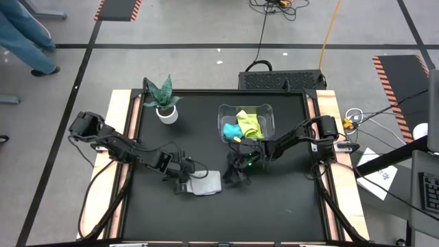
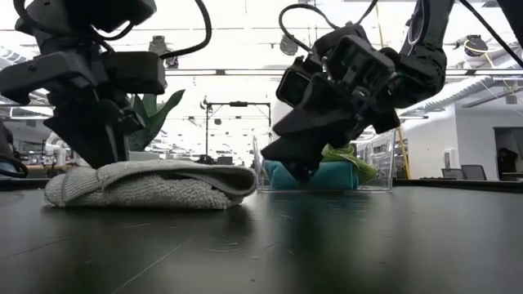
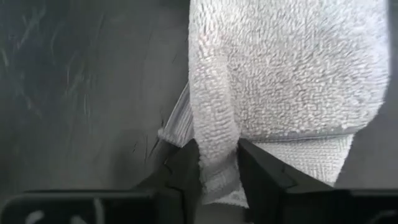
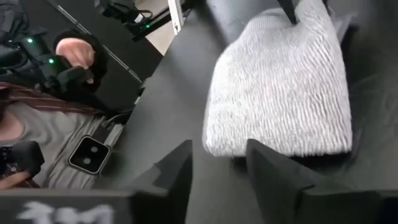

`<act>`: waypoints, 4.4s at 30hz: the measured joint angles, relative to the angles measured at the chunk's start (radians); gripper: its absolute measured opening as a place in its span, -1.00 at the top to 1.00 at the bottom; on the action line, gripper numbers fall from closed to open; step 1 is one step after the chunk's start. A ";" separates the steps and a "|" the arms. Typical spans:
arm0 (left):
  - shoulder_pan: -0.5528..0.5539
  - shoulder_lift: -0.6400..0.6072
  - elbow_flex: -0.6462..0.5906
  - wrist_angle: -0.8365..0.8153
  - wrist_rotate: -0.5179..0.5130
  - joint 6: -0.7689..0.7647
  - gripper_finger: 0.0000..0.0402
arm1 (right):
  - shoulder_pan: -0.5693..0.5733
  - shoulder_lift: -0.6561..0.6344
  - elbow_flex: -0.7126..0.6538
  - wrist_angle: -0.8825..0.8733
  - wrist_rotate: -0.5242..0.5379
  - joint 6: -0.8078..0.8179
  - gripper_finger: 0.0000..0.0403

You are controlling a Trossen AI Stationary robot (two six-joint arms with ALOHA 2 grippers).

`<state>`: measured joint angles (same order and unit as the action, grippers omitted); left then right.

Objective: Fold microfiber towels
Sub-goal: Fold the gray towel, then put the gray towel into the bin

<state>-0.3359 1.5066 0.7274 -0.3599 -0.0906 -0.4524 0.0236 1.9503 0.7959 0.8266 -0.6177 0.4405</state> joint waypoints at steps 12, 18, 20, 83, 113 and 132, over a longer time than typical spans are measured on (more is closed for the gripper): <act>-0.002 -0.048 0.003 -0.038 0.040 0.097 0.02 | 0.025 0.000 0.002 0.084 0.044 -0.181 0.01; -0.002 -0.160 0.004 -0.093 0.009 0.121 -0.05 | 0.042 0.000 0.059 0.047 0.049 -0.272 0.04; -0.007 -0.197 0.004 -0.086 0.006 0.142 -0.05 | 0.047 0.000 0.092 -0.027 0.048 -0.308 0.06; -0.218 0.312 0.516 -0.578 -0.760 0.293 0.97 | 0.141 -0.033 0.159 -0.215 0.045 -0.336 0.11; 0.513 0.103 0.709 -0.083 -0.216 0.990 0.97 | 0.461 -0.564 -0.255 -0.239 0.570 -0.271 0.23; 0.601 0.575 0.868 0.050 -0.170 1.071 0.97 | 0.461 -0.595 -0.479 -0.005 0.574 -0.186 0.23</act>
<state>0.2656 2.0818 1.5955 -0.3101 -0.2605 0.6186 0.4843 1.3557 0.3170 0.8219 -0.0433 0.2547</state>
